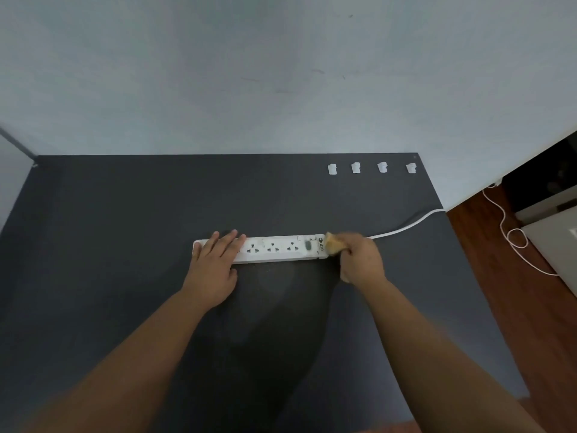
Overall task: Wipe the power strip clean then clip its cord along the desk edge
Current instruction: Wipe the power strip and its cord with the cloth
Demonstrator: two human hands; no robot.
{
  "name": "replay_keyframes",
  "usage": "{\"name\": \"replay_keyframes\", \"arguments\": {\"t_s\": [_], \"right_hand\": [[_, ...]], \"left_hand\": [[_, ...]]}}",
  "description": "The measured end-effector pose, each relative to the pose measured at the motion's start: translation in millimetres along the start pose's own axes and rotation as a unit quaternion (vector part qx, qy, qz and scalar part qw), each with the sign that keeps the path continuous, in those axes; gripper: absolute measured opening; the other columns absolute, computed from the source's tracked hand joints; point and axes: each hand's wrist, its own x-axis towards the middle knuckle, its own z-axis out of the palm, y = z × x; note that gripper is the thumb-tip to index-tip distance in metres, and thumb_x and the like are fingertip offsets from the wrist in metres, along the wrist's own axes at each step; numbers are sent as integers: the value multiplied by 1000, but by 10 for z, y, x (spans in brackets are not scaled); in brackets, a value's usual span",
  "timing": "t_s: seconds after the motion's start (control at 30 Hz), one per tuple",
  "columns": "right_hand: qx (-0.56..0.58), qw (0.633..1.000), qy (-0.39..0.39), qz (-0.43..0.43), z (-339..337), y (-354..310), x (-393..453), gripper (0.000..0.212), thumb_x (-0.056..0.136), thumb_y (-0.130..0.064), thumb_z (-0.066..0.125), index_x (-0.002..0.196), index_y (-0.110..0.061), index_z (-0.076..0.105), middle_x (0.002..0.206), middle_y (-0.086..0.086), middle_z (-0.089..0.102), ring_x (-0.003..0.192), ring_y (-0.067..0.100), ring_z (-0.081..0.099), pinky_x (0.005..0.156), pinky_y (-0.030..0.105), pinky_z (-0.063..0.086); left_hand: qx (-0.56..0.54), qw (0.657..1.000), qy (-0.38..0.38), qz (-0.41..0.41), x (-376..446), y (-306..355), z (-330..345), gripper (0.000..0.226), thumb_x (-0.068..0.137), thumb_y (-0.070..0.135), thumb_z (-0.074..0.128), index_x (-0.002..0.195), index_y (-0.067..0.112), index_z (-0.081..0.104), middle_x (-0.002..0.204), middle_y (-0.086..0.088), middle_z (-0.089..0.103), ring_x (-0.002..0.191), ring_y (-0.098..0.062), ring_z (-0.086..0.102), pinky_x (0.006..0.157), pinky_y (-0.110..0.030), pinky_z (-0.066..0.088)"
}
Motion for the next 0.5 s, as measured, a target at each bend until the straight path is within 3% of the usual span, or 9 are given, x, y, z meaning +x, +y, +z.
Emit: {"name": "replay_keyframes", "arguments": {"t_s": [0.07,0.13,0.23,0.3,0.37,0.43,0.5], "right_hand": [[-28,999,-22,-1,18,43,-72,23,79,-7,50,87,-15,70,88,6,67,84,25,60,70,29,47],[11,999,29,33,-15,55,-100,18,78,-9,51,78,-17,67,78,2,64,77,22,59,67,32,47],[51,994,89,38,25,127,-104,32,81,-4,49,100,-20,69,103,0,62,93,19,57,78,28,44],[35,999,24,21,68,155,-118,39,82,-2,48,110,-20,67,113,-2,56,98,17,56,81,24,42],[7,1000,-9,15,42,167,-143,30,81,-5,50,99,-19,70,101,-2,60,90,19,59,75,28,46],[34,998,43,37,-29,125,-162,22,80,-8,51,88,-17,68,93,1,62,85,22,60,71,31,48],[64,994,88,27,-33,60,-182,27,81,-6,52,98,-19,68,104,0,60,91,22,60,75,29,46]], "left_hand": [[-2,1000,0,1,0,-7,4,73,90,18,49,152,31,13,161,7,13,148,-25,4,119,-52,6],[-5,1000,0,1,3,-11,4,72,90,19,49,152,31,13,161,7,14,148,-25,5,118,-51,6],[-16,1000,1,-1,11,-6,10,66,93,25,49,151,31,18,160,7,17,148,-24,6,118,-50,7],[-51,998,26,-4,9,15,-4,57,94,29,50,148,29,31,158,3,25,147,-26,13,117,-50,10],[-94,993,71,-2,12,64,-33,44,92,30,57,135,25,50,151,-1,38,144,-29,24,113,-53,18],[-105,989,107,-5,34,135,-59,23,89,30,63,110,22,63,141,-1,50,141,-30,32,109,-58,22],[-95,989,111,-11,90,206,-82,10,88,32,65,89,22,66,131,2,57,140,-29,34,110,-60,21]]}}
